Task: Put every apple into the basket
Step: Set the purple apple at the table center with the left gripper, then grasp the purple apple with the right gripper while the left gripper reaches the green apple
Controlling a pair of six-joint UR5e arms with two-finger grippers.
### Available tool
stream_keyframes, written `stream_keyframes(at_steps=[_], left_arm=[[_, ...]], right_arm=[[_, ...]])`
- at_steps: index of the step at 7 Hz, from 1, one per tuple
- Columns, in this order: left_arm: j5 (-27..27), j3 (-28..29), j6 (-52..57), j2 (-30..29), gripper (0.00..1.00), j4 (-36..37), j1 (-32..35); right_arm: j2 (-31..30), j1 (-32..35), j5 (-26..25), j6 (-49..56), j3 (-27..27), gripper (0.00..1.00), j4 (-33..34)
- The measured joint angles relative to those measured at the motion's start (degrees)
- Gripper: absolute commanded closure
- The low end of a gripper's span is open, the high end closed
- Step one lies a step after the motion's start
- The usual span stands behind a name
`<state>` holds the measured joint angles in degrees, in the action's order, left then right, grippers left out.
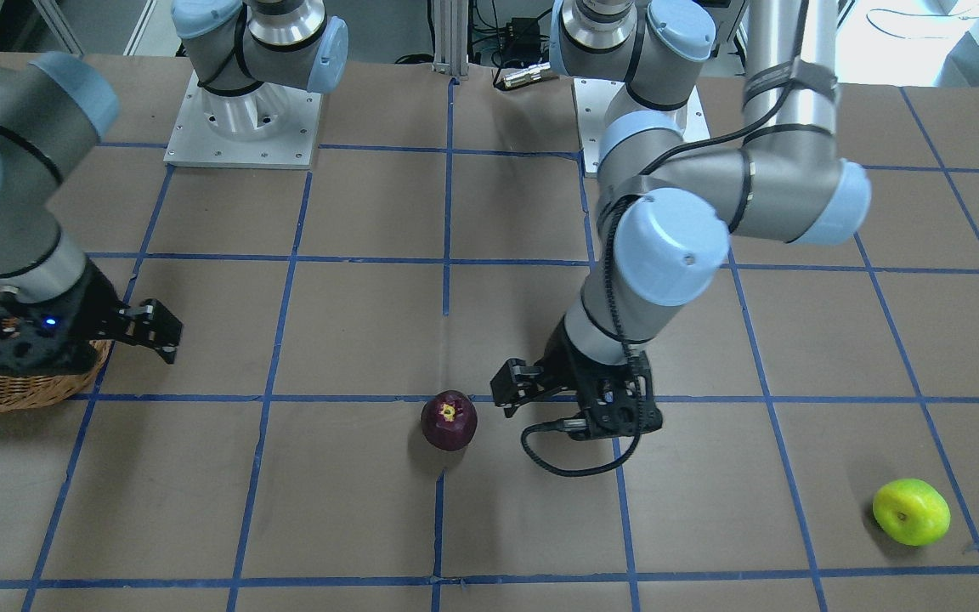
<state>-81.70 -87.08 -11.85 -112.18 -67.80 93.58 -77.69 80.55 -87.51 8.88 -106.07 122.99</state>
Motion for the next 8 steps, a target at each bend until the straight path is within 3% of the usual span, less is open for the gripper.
stream_keyframes(at_steps=[1, 3, 5, 8], left_arm=[[-4.59, 1.25, 10.81, 1.27, 0.00, -4.27, -6.62], [-10.07, 3.30, 29.69, -0.41, 0.00, -5.14, -20.24], [-10.77, 6.80, 43.59, -5.35, 0.00, -1.86, -27.94], [-8.69, 11.07, 52.47, -11.09, 0.00, -0.25, -33.96]], right_arm=[[2.80, 6.85, 0.09, -10.85, 0.83, 0.00, 4.74], [9.96, 18.14, 0.13, -26.74, 7.33, 0.00, 9.89], [16.62, 25.00, 0.37, -34.62, 13.98, 0.00, 10.52], [20.94, 28.08, 0.63, -36.57, 16.44, 0.00, 10.51]])
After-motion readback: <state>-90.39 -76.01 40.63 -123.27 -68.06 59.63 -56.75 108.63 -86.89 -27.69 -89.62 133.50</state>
